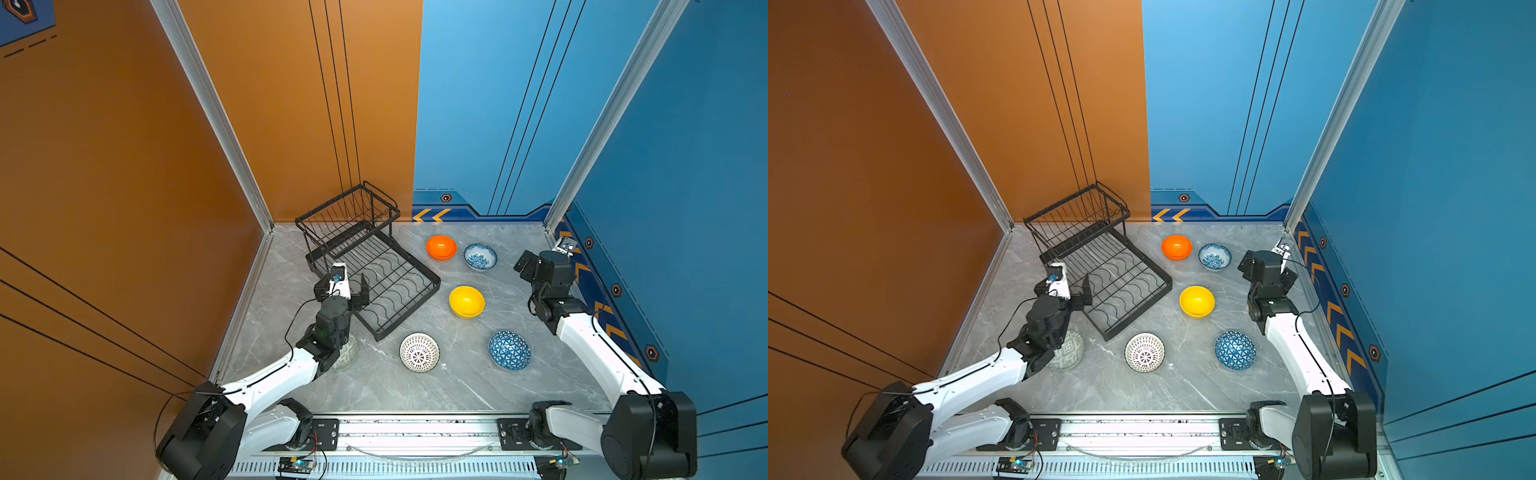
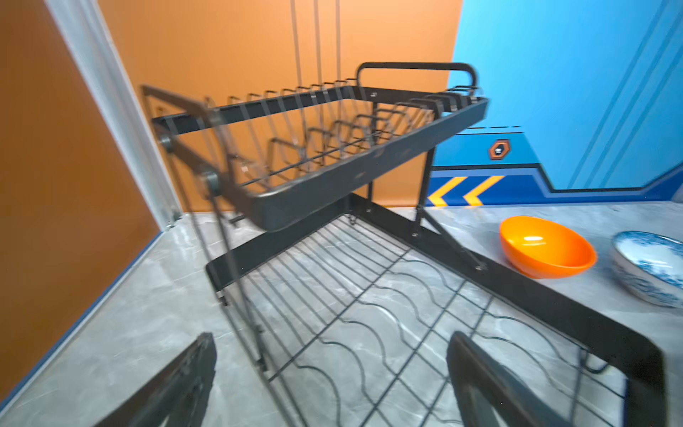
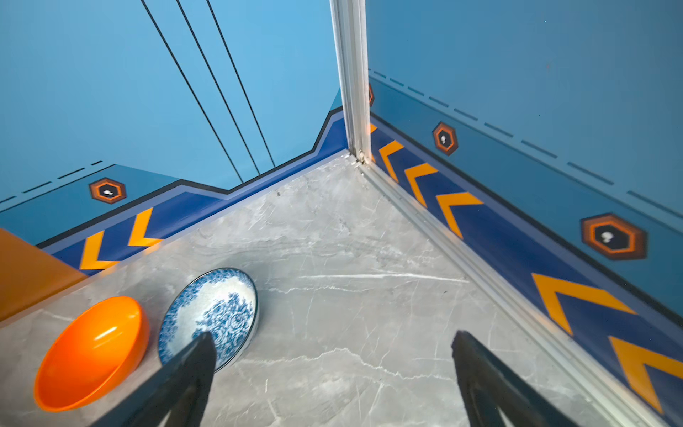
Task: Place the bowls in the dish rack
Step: 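Reach the right gripper to the floral bowl while the left arm moves to the rack, then close the right gripper on the rim of the floral bowl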
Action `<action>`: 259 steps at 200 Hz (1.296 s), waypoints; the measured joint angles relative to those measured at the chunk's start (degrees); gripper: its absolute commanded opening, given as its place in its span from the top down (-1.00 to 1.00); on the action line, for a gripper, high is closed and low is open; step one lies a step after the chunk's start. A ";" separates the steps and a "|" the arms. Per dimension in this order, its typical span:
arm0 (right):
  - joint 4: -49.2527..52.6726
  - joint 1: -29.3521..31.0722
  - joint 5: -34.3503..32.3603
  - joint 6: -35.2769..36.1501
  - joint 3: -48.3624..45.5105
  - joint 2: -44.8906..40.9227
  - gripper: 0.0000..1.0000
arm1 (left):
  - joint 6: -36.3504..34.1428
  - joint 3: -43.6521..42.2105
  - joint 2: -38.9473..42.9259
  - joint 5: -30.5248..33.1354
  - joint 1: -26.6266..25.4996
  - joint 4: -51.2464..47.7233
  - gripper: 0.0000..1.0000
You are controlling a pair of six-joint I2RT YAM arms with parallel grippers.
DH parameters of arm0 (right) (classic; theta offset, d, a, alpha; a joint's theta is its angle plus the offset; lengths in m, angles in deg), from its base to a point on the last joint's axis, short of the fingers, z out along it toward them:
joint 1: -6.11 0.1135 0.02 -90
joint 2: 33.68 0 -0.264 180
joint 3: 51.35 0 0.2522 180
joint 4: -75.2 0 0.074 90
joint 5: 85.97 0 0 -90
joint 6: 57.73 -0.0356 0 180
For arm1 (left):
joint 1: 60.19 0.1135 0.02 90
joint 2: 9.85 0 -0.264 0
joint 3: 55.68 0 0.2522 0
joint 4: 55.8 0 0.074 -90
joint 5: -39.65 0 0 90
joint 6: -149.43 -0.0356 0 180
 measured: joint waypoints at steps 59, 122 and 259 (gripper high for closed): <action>12.02 -2.19 13.46 -4.72 12.46 13.70 -0.95 | -4.07 15.10 -16.20 -0.70 -11.69 -4.33 -0.96; 19.15 -1.99 24.52 -8.55 25.40 32.15 -0.78 | -6.49 27.30 -28.72 -3.82 -13.94 -6.01 -0.96; 21.81 -0.70 27.30 -10.25 36.83 47.91 -0.11 | 13.11 39.06 -33.86 -27.36 -5.51 -21.94 -0.96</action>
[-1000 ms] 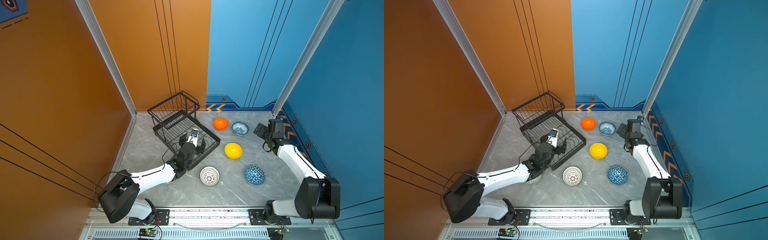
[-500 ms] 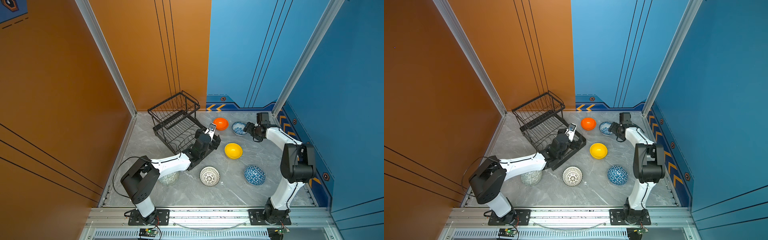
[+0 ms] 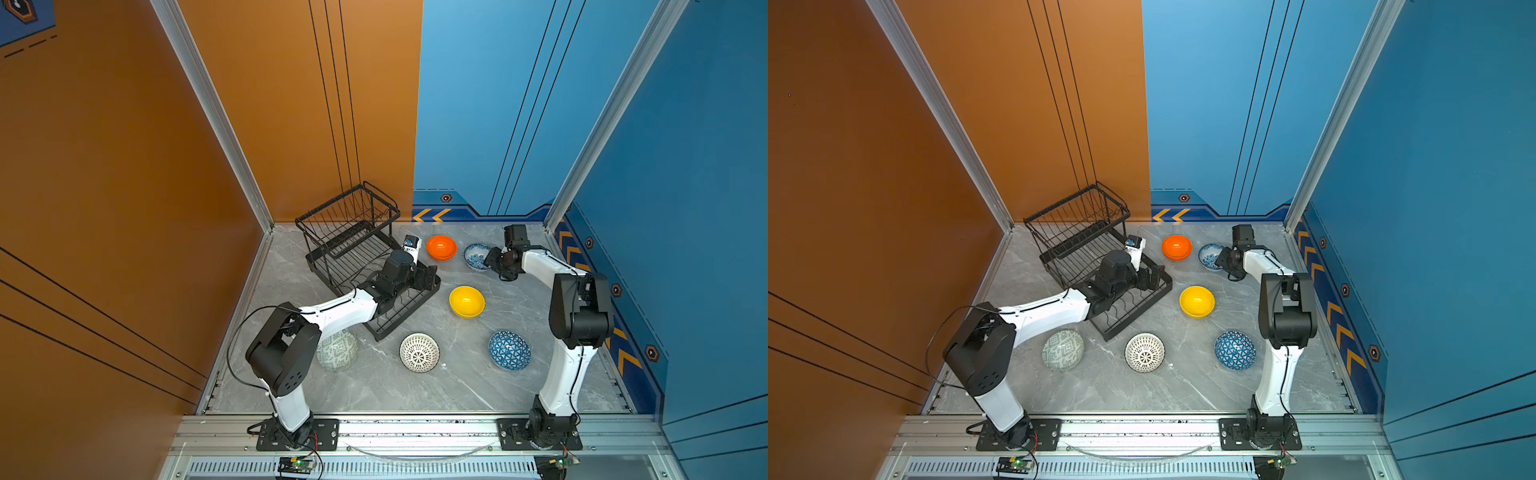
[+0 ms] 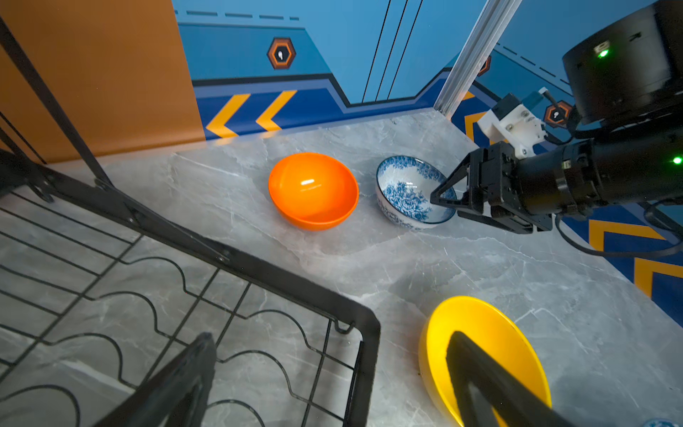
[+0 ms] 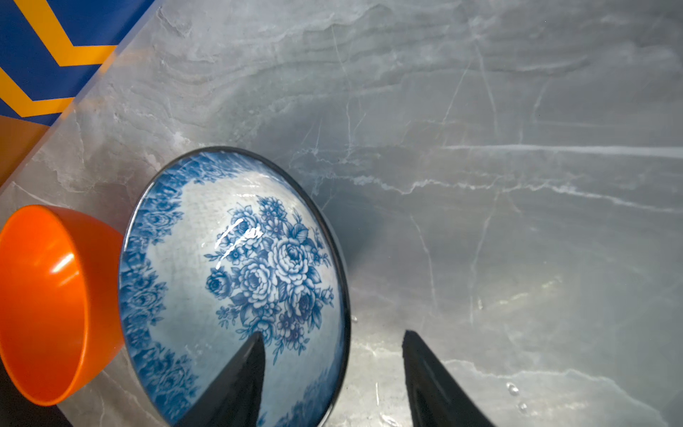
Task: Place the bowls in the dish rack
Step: 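Close the right gripper on the rim of the floral bowl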
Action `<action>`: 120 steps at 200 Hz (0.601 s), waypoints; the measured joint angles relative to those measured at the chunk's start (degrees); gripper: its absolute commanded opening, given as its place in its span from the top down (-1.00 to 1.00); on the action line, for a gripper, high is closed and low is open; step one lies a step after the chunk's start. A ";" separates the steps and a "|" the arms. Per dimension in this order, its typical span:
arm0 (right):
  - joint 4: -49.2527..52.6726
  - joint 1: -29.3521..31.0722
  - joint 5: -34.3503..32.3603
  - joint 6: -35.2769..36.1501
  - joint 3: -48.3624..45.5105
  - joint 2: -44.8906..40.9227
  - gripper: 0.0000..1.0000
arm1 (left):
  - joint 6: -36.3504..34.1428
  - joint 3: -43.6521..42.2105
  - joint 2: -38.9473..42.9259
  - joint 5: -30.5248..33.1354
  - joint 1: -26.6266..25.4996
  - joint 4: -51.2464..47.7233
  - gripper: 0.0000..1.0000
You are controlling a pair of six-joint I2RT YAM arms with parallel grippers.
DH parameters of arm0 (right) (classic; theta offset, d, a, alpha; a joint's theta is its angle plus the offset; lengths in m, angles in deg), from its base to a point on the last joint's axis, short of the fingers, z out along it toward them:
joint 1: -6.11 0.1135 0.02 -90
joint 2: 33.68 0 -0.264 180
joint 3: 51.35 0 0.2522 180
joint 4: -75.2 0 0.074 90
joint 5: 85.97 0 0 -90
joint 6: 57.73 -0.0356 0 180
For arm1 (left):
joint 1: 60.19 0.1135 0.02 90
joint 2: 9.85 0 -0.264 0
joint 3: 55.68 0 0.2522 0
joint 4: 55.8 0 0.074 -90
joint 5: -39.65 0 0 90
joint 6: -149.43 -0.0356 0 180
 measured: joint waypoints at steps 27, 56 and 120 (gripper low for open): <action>0.20 0.00 0.02 0.44 0.94 0.70 0.09 | 2.60 2.58 -1.49 -2.86 0.76 -2.45 -0.96; 0.39 -0.02 -0.20 1.22 1.97 1.03 0.28 | 5.05 3.37 -1.62 -4.72 1.09 -3.26 -0.96; 0.85 -0.39 -0.90 2.05 4.76 3.19 0.46 | 8.61 3.39 -1.62 -6.78 1.86 -4.59 -0.96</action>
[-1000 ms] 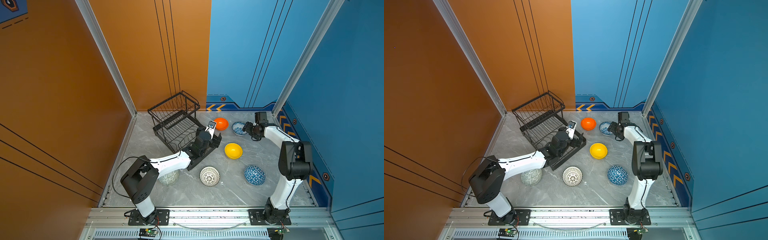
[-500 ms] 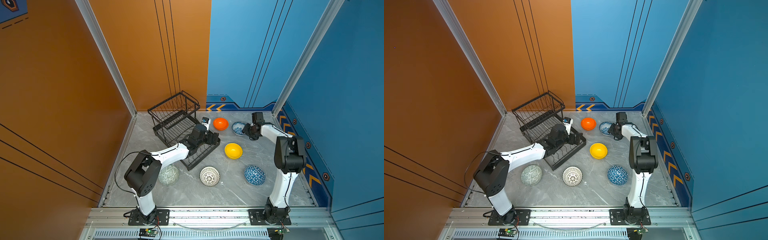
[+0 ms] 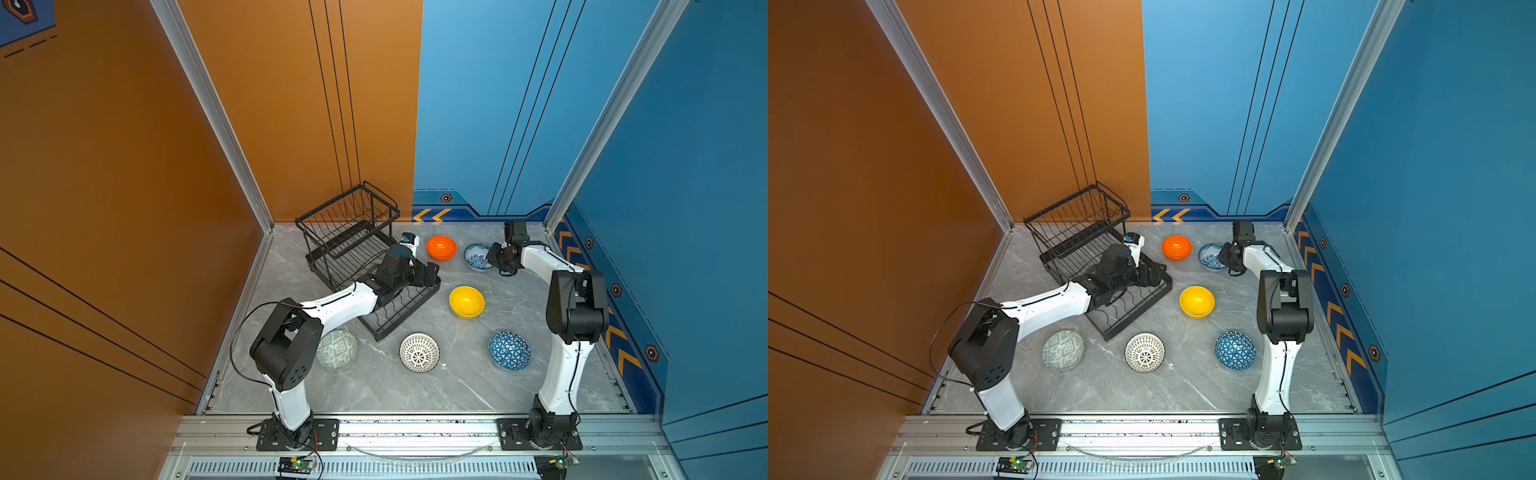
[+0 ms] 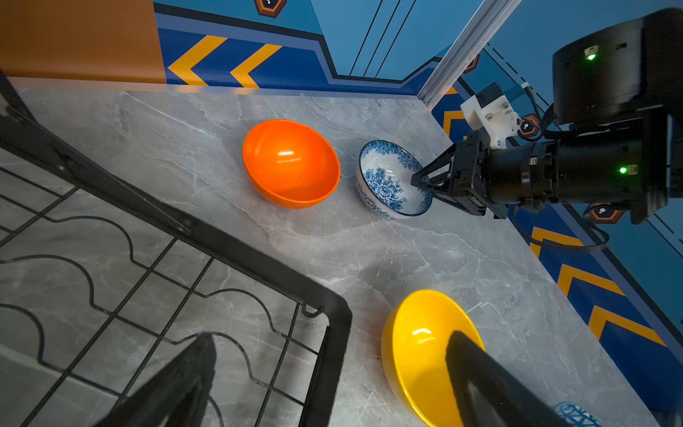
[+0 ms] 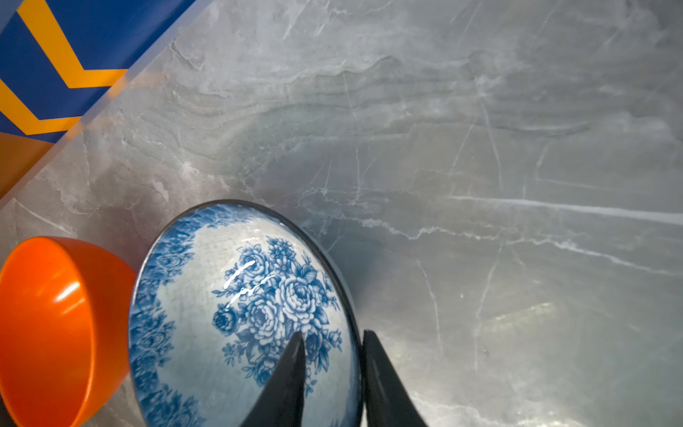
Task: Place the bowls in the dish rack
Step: 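Close the right gripper on the rim of the floral bowl, then lift the floral bowl with the right gripper and carry it to the rack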
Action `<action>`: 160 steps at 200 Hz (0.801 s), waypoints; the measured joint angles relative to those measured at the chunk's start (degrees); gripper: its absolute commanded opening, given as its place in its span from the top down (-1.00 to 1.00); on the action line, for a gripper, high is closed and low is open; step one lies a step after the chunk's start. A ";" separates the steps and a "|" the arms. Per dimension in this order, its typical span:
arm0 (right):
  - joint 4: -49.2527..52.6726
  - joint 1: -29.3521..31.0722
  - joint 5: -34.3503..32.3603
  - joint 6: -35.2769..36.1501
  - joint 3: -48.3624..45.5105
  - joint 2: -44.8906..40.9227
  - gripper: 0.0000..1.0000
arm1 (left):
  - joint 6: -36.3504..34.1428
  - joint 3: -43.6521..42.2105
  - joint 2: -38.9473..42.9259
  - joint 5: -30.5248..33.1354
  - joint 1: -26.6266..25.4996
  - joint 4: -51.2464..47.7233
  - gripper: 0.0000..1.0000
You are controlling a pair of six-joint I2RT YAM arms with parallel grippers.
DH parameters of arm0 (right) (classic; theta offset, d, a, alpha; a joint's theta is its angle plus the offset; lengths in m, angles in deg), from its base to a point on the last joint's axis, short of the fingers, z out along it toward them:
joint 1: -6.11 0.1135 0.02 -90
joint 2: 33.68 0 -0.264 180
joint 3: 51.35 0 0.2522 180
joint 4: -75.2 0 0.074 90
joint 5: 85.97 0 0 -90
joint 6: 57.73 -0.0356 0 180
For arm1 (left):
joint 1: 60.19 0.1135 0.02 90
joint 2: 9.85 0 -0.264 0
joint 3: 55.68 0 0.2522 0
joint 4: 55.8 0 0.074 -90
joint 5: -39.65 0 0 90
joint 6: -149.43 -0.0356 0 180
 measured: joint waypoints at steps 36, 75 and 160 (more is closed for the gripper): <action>0.46 0.00 0.00 0.24 0.35 1.75 0.53 | 0.90 0.00 0.00 -0.22 0.33 -0.48 -0.96; 0.63 0.00 -0.57 1.03 0.63 1.99 0.78 | 1.01 0.00 0.00 -0.24 0.33 -0.96 -0.96; 6.38 3.89 -13.62 6.82 1.22 -2.64 1.00 | 4.33 0.00 0.63 -1.51 1.20 -2.93 -0.96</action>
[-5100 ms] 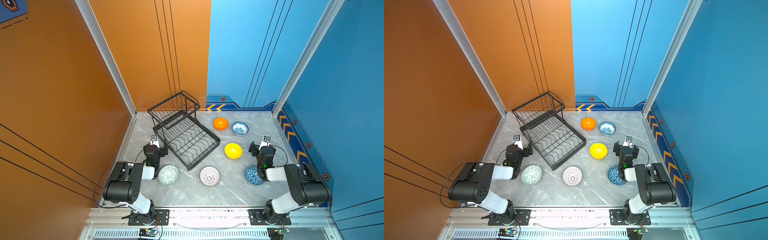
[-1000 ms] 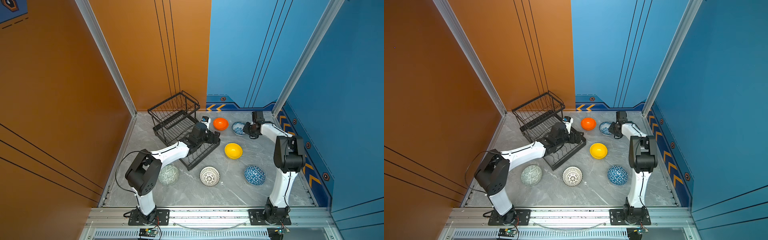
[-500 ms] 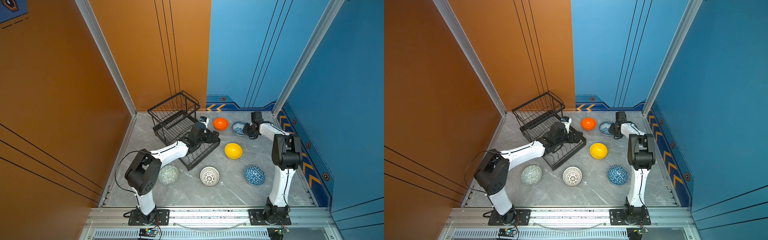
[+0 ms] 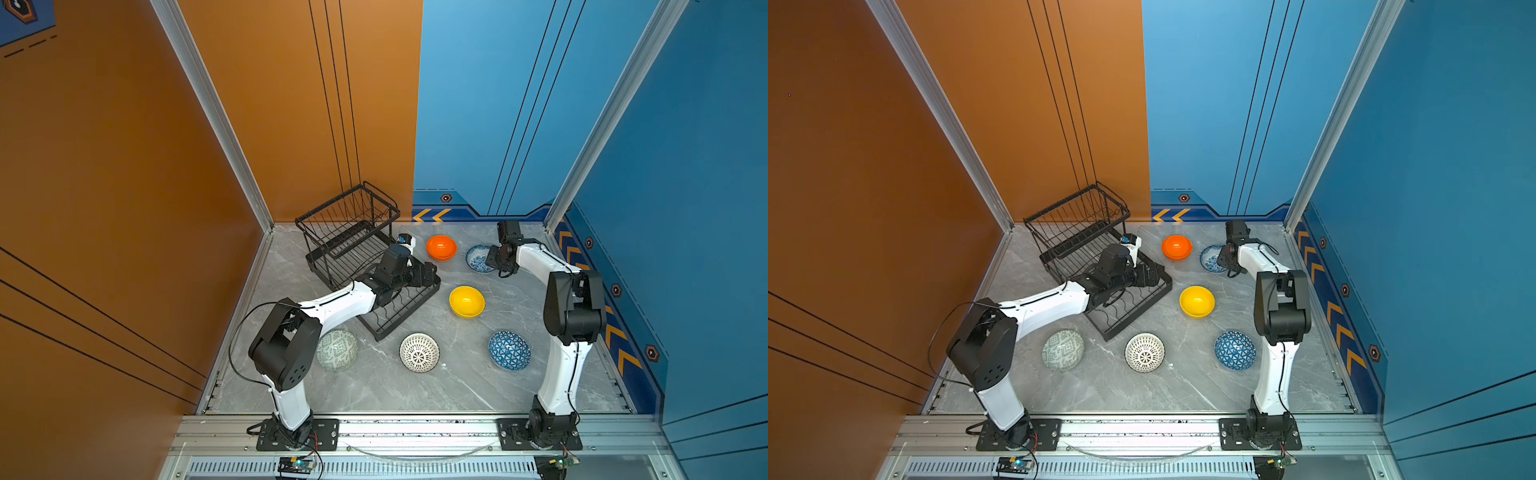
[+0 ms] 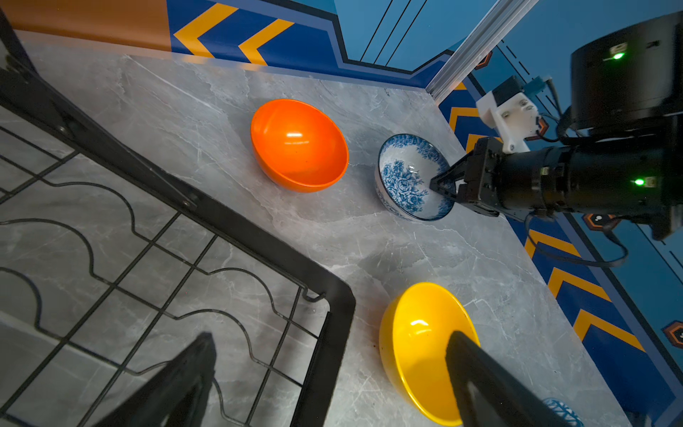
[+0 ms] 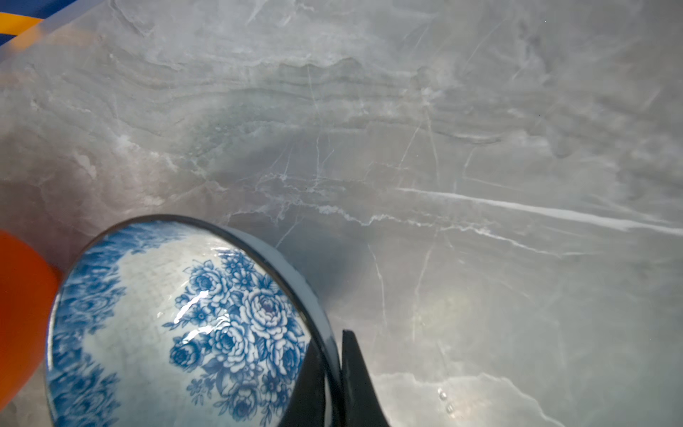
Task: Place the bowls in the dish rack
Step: 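Lift the floral bowl with the right gripper and carry it to the rack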
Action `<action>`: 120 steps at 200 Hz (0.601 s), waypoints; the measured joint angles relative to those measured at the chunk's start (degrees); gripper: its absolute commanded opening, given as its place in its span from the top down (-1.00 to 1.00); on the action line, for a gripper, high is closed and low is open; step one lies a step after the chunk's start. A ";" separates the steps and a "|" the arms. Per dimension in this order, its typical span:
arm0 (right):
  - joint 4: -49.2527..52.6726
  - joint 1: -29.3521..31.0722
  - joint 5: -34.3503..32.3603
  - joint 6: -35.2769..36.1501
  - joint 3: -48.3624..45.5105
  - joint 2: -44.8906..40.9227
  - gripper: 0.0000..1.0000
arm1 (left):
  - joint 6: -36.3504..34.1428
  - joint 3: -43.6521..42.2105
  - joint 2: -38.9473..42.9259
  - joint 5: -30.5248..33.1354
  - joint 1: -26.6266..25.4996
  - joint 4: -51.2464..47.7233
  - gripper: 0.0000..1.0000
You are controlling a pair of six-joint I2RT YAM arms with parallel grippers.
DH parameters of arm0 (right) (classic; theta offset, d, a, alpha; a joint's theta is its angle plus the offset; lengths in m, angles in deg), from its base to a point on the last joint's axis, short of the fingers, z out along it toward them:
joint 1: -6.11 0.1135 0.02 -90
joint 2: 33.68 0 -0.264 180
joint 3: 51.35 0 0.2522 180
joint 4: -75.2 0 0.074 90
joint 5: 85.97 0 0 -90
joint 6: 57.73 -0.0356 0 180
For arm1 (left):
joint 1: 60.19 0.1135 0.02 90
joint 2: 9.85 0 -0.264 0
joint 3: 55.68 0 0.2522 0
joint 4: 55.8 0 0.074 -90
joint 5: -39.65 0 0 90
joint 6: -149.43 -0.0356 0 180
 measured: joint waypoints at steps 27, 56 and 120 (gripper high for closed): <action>0.66 5.62 -9.53 5.33 0.02 -6.34 1.00 | 3.30 -0.02 2.67 -0.46 1.86 -1.11 -0.96; 0.00 13.16 -19.61 12.55 0.15 -12.68 1.00 | 6.58 -1.07 8.76 -0.48 3.32 -1.18 -0.96; -9.77 26.36 -35.06 29.94 -3.48 -16.76 1.00 | 13.40 -15.04 24.33 -1.36 5.05 -0.28 -0.96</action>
